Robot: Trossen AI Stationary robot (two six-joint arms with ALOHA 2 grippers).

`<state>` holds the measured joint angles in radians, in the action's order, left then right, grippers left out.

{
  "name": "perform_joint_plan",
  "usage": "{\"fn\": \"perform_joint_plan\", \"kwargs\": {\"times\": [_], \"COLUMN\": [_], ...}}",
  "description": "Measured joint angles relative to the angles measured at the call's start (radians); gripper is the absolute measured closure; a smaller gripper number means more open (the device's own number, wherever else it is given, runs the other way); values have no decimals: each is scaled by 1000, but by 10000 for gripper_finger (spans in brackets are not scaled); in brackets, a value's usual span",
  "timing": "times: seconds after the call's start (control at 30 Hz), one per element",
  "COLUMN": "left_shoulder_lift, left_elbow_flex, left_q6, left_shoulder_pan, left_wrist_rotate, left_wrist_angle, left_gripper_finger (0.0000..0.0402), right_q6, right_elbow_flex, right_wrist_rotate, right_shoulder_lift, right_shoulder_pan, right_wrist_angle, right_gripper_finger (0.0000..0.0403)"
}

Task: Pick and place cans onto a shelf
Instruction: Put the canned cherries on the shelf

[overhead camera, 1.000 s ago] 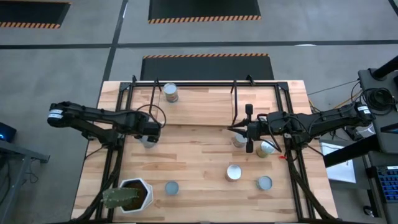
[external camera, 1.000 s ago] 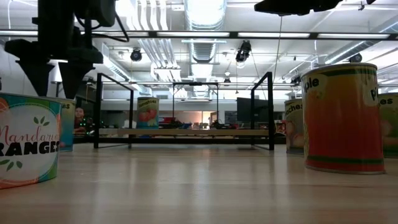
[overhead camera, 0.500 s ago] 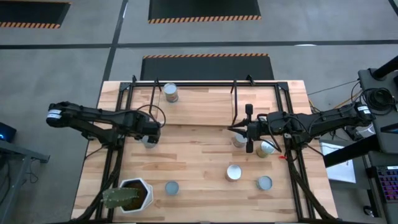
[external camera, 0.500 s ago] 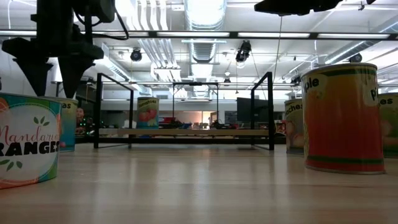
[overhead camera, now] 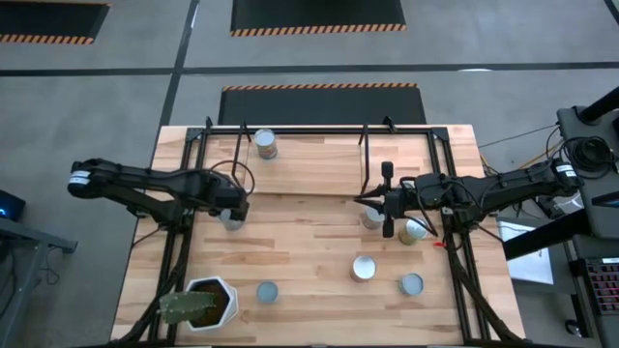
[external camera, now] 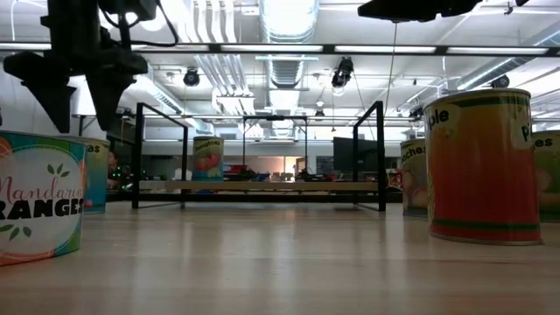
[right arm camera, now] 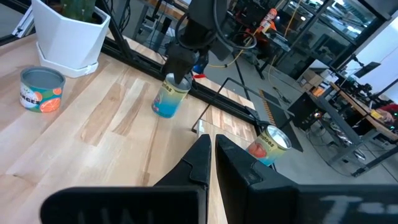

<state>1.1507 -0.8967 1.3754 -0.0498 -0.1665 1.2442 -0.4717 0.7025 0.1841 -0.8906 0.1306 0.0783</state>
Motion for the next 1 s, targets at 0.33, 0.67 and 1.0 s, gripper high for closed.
{"fn": "perform_joint_plan", "kwargs": {"times": [0.33, 0.67, 1.0], "left_shoulder_lift": [12, 13, 13], "left_elbow_flex": [9, 55, 57], "left_q6": [0, 6, -5], "left_shoulder_pan": [-2, -2, -2], "left_wrist_rotate": [-1, -8, -8], "left_wrist_angle": [-22, -48, -56], "left_gripper_finger": [65, 65, 65], "right_q6": [2, 0, 0], "right_elbow_flex": [0, 0, 0], "right_wrist_rotate": [0, 0, 0], "right_shoulder_lift": [0, 0, 0], "right_shoulder_pan": [0, 0, 0], "right_wrist_angle": [0, -1, -1], "right_gripper_finger": [390, 390, 390]}}
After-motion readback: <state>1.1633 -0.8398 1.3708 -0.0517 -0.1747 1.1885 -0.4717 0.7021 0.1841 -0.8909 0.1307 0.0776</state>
